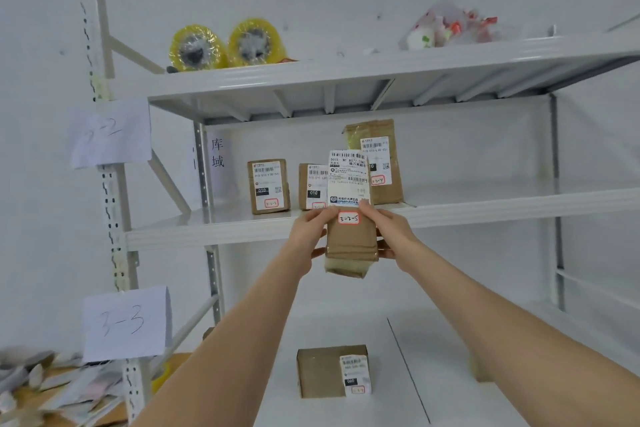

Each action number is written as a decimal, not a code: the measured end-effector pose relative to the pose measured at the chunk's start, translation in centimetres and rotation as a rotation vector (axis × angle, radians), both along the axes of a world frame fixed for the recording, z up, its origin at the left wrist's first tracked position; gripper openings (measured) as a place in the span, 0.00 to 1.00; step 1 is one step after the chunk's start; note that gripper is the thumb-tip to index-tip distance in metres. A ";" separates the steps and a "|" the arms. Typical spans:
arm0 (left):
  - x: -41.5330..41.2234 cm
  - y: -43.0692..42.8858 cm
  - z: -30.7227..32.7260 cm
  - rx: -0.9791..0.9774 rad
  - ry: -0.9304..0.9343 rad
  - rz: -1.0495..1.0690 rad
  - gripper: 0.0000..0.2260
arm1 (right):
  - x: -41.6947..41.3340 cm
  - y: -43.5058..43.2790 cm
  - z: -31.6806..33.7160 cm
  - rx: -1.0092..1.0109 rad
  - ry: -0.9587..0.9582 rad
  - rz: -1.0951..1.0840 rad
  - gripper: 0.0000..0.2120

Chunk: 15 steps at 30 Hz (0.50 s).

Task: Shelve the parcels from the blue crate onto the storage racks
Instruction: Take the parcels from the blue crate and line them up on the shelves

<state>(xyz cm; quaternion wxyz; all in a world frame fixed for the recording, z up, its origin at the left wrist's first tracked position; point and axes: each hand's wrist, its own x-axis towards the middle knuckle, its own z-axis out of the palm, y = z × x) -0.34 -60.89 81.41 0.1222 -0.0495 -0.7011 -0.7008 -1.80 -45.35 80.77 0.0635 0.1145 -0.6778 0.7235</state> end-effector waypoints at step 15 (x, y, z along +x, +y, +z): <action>-0.9 7.9 8.1 0.009 0.264 -0.336 0.15 | 3.1 8.2 8.5 -0.009 0.272 -0.245 0.09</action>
